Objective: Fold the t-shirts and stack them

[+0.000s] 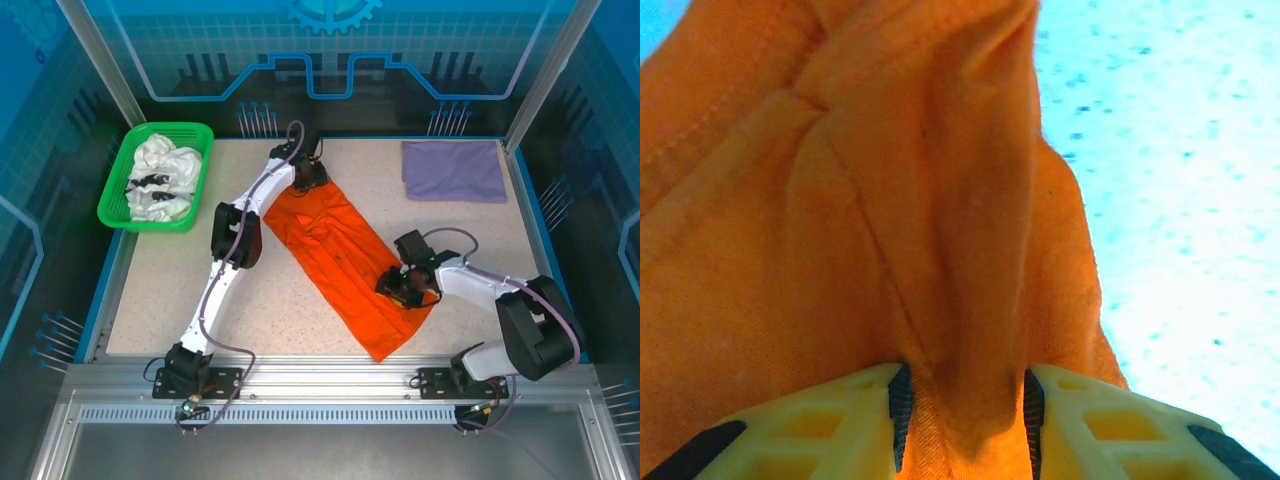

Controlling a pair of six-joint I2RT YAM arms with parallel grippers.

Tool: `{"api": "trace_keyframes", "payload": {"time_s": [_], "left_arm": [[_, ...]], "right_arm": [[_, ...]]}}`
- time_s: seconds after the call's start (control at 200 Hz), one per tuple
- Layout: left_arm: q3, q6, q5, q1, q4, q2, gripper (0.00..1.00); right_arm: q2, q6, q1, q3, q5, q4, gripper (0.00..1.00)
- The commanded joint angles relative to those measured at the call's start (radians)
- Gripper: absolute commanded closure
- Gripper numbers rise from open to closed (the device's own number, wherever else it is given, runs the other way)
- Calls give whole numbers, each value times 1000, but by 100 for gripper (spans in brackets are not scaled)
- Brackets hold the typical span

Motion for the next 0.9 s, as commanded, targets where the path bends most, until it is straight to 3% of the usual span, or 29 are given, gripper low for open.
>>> {"api": "trace_keyframes", "payload": {"time_s": [0.0, 0.115, 0.28, 0.56, 0.645, 0.895], "left_arm": [[21, -32, 189, -6, 142, 61, 63], [82, -84, 281, -13, 233, 115, 63], [110, -102, 327, -40, 339, 132, 64], [131, -29, 291, -31, 260, -37, 49], [34, 6, 245, -22, 217, -168, 45], [-518, 14, -32, 9, 162, -540, 47]], "right_arm": [[16, 230, 125, -81, 38, -30, 52], [47, 386, 272, -69, 80, 29, 52], [134, 488, 391, 31, 117, 38, 52], [140, 537, 466, 133, 222, -44, 45], [109, 492, 458, 153, 256, -92, 44], [-23, 362, 432, 146, 334, -204, 41]]}}
